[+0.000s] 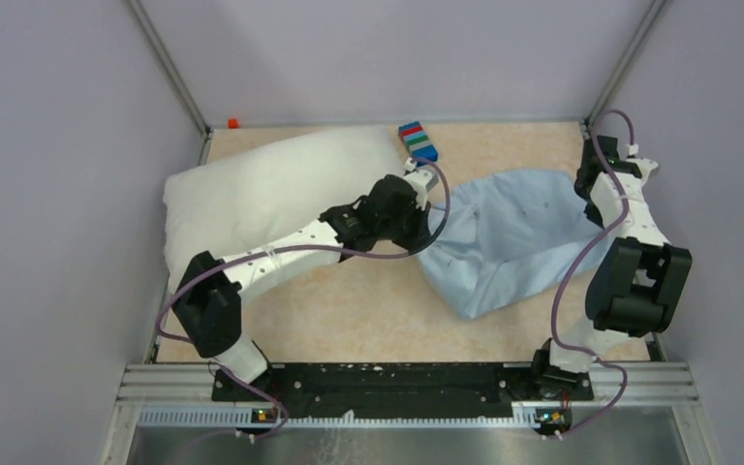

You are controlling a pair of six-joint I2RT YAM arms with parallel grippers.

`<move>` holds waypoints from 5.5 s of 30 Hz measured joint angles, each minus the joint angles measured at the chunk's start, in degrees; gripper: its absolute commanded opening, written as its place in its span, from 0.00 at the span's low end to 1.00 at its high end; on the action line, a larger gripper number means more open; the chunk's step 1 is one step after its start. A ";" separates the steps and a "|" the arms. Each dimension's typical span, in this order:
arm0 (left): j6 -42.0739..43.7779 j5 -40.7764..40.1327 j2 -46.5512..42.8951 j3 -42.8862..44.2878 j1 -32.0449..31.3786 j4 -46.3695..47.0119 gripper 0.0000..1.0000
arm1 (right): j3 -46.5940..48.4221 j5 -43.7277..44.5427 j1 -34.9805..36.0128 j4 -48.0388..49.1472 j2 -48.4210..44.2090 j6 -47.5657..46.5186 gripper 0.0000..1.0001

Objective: Put the pillow into the pillowcase

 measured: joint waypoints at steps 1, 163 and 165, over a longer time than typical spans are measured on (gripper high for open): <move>-0.87 0.96 -0.66 -3.19 -0.15 0.66 0.00 | -0.17 0.57 0.04 -0.55 -0.02 0.31 0.26; 8.83 -12.61 -33.03 -4.79 18.93 -7.85 0.00 | -16.98 -43.89 51.89 40.26 -5.53 4.52 0.62; 8.76 -10.38 -33.83 -6.08 18.91 -8.09 0.00 | -17.99 -43.95 51.87 40.72 -3.04 3.87 0.53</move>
